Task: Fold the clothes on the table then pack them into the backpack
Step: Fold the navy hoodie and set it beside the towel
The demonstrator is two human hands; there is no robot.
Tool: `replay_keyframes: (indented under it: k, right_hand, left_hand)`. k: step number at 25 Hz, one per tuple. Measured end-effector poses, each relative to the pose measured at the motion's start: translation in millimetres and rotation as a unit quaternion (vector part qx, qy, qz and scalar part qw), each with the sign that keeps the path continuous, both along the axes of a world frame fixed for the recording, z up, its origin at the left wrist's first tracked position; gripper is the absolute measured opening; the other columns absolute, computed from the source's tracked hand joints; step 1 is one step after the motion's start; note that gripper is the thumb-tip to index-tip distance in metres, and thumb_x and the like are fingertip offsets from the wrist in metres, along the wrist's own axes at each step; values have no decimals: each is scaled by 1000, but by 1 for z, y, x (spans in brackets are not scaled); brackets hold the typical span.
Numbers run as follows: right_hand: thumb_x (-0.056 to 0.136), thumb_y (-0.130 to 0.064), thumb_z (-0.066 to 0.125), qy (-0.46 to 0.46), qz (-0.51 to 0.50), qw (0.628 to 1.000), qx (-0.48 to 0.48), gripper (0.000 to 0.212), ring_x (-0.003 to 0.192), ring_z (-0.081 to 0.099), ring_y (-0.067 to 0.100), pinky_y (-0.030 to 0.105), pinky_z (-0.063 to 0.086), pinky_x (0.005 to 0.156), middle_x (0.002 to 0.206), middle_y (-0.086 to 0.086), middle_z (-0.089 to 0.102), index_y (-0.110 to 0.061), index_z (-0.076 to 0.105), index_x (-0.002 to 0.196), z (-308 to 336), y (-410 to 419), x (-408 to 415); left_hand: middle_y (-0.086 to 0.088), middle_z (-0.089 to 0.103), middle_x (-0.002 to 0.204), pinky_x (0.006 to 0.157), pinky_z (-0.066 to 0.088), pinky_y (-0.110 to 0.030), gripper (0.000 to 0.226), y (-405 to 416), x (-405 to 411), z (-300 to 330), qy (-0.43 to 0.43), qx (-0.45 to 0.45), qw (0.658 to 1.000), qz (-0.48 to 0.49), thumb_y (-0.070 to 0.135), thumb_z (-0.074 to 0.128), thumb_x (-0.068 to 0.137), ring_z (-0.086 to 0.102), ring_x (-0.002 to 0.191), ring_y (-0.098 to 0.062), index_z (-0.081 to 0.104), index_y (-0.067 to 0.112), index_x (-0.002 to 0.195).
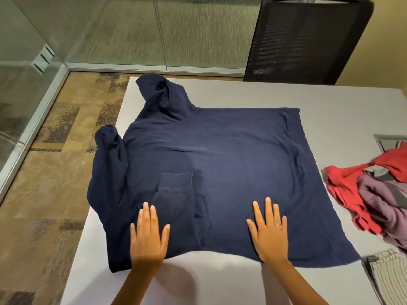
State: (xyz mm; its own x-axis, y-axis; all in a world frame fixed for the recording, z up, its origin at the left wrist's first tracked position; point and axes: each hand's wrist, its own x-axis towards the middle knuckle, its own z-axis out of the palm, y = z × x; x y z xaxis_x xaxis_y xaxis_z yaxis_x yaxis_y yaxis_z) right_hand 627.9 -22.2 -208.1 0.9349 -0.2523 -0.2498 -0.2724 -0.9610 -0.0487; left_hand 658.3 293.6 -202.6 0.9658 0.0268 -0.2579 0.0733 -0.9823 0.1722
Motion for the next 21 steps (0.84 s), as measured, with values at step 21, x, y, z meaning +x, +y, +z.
replay_keyframes:
  k: [21]
  right_hand:
    - [88,-54,52,61,40,983,171,42,108,53,22,34,35,84,108,-5,63,-30,61,121,38,14,-44]
  left_hand:
    - [-18,54,122,98,33,-53,62,24,-20,36,36,-187,944,269,42,69,84,52,110,-39,47,5,128]
